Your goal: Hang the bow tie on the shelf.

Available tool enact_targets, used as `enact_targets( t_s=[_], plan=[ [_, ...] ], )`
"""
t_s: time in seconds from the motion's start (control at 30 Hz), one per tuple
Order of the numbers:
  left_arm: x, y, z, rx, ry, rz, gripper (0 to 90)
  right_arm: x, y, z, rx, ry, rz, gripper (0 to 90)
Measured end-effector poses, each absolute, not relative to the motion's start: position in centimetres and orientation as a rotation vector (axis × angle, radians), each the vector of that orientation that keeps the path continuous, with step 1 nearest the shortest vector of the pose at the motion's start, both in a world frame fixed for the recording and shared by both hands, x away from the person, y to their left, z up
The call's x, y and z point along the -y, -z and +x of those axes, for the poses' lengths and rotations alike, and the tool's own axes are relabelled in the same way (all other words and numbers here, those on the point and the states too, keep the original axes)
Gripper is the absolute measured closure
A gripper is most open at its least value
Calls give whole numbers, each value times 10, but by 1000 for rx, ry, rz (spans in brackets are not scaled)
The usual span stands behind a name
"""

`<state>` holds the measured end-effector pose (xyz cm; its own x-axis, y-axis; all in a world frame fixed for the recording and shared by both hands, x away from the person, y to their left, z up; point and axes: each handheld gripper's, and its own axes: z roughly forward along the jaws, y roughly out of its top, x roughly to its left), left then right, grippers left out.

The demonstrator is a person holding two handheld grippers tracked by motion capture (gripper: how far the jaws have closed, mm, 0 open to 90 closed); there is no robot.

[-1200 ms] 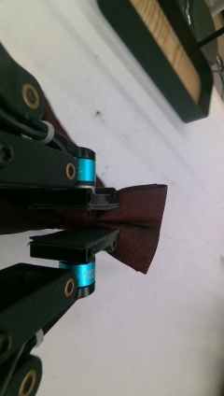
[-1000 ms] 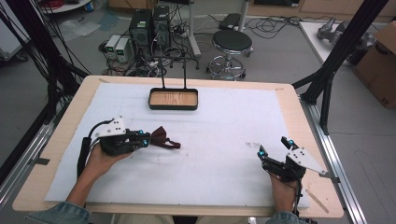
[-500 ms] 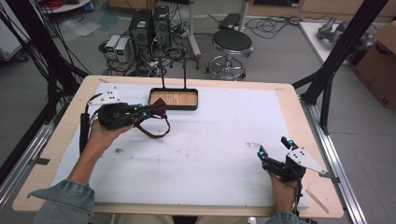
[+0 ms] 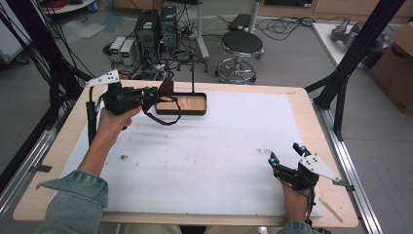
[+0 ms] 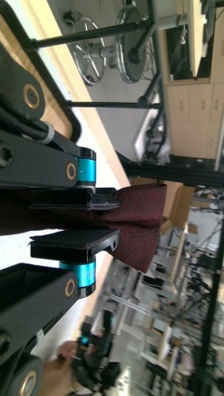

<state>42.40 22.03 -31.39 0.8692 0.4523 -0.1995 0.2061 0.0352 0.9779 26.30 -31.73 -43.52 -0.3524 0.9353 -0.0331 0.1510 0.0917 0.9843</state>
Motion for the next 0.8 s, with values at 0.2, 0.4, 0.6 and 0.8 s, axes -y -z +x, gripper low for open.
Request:
enact_targets(
  t_s=[0.2,0.4,0.6,0.8],
  plan=[
    [-223,310,442,-577,-190,1479,781,317,435,263,-1627,-1336,1093,117],
    [-231,306,458,-617,-197,1421,781,317,435,263,-1628,-1337,1095,117],
    [-235,308,476,-670,-215,1402,781,317,435,263,-1628,-1339,1091,117],
    [-239,311,486,-710,-231,1393,781,317,435,263,-1630,-1343,1091,117]
  ],
)
